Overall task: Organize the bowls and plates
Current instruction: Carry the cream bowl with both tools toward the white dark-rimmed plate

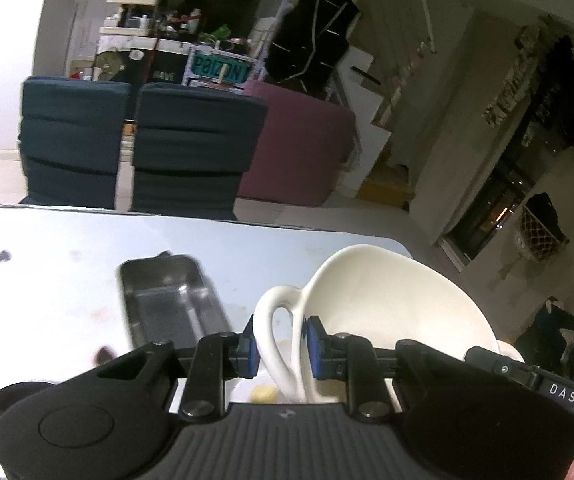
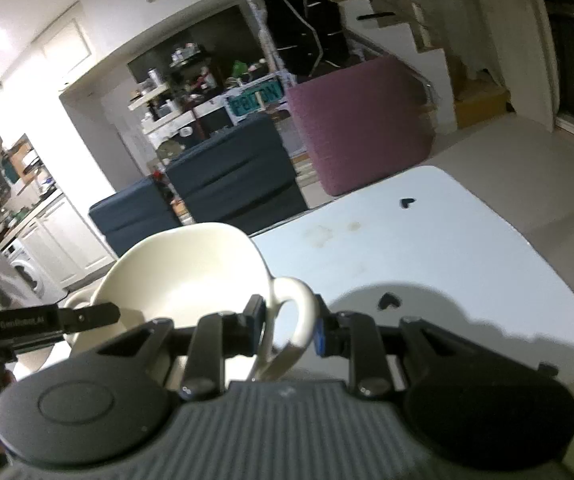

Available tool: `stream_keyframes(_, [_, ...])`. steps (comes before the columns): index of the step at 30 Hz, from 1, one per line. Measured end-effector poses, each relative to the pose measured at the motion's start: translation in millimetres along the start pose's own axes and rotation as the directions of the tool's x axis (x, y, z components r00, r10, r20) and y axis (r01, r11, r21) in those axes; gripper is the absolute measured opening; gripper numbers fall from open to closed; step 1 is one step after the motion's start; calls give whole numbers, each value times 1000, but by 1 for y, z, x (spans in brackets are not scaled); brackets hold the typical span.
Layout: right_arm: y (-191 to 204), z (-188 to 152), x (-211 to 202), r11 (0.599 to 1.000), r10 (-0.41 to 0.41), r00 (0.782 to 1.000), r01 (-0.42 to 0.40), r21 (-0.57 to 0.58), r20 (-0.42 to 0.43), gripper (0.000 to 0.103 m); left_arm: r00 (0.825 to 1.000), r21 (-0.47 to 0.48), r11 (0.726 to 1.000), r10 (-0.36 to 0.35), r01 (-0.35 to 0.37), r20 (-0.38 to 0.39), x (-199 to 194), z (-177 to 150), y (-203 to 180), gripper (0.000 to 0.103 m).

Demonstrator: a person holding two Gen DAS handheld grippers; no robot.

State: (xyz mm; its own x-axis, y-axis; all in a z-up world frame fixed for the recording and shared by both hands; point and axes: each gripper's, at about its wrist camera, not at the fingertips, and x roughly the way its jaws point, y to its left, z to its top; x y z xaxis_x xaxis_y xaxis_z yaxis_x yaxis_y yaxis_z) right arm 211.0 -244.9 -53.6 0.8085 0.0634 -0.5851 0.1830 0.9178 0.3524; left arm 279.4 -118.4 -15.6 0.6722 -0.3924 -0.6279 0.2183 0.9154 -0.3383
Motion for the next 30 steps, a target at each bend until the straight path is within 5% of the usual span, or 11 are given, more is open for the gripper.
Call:
stream_keyframes(14, [57,-34,-17,989,132,989,-135,-52,-70,28,995,-67,993,96,-94,29,-112,-48,72,22])
stream_keyframes(30, [107,-73,-2,962,210,957,-239,-135,-201,27,987,-178,973,158,-149,36,-173,-112,158,21])
